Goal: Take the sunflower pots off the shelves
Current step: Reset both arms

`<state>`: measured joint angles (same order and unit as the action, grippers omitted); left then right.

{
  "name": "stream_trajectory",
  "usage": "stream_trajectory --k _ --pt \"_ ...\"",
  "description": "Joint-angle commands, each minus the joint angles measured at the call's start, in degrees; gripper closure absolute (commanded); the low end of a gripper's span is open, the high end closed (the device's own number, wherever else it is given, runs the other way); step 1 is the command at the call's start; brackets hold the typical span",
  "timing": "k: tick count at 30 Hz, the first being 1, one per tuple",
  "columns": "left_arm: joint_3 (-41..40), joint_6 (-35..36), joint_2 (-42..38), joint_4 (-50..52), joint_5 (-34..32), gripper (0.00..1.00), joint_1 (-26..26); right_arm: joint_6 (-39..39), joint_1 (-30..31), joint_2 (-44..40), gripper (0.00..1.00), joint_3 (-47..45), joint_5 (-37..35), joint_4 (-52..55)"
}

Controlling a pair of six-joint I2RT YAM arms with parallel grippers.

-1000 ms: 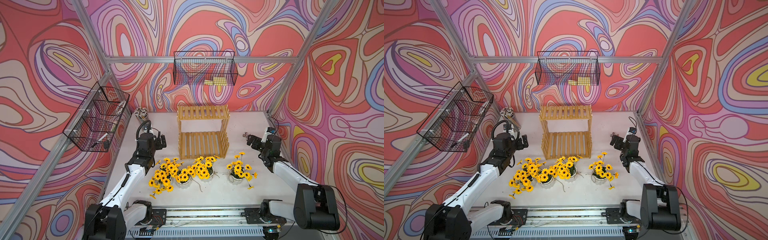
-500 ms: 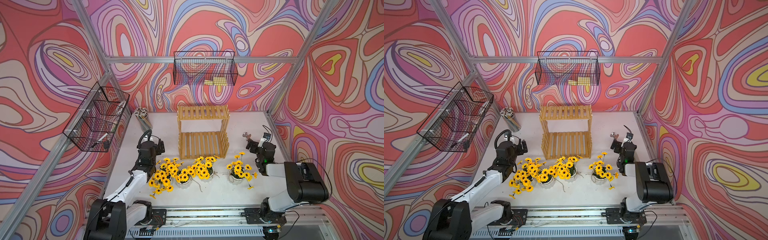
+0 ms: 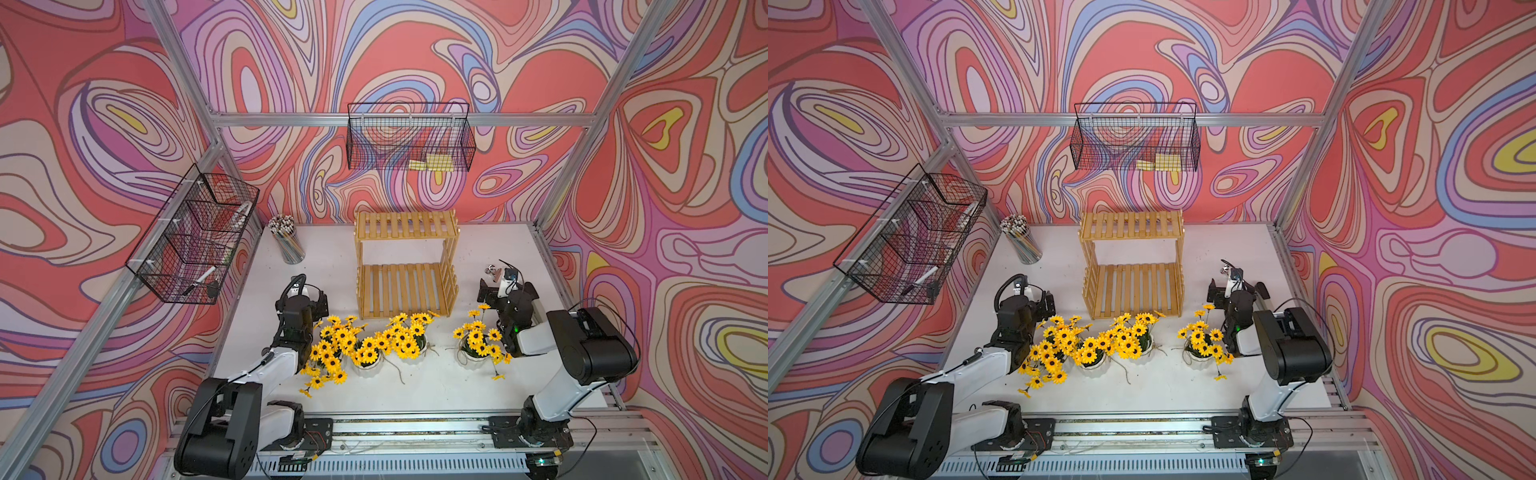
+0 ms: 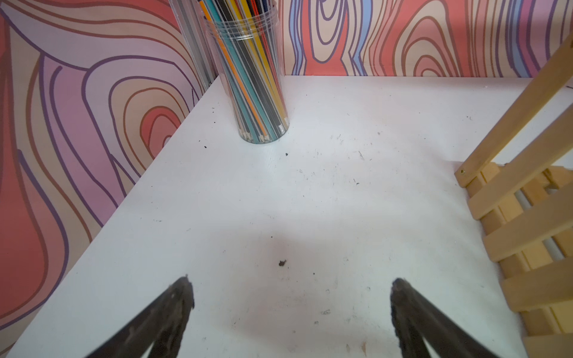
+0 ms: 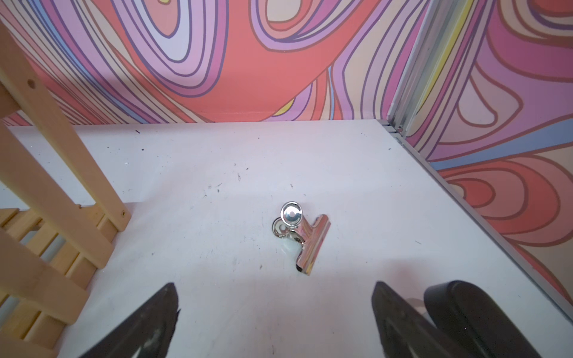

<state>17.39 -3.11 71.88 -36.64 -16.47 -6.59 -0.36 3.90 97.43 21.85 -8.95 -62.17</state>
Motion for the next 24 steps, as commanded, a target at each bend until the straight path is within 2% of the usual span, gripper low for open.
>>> stream_trajectory --k 1,7,24 --pt "-2.2 3.1 4.6 -15.5 0.7 0.00 0.6 -0.7 0.1 0.5 0.02 1.2 -1.6 -0.3" --pt "-2.0 3.3 16.9 -27.6 1.4 0.00 1.6 -0.8 0.1 0.5 0.02 0.8 -1.7 -1.2" --pt "-0.8 2.1 16.7 -24.6 1.4 0.00 2.5 -0.7 -0.1 0.5 0.02 1.5 -1.2 0.3"
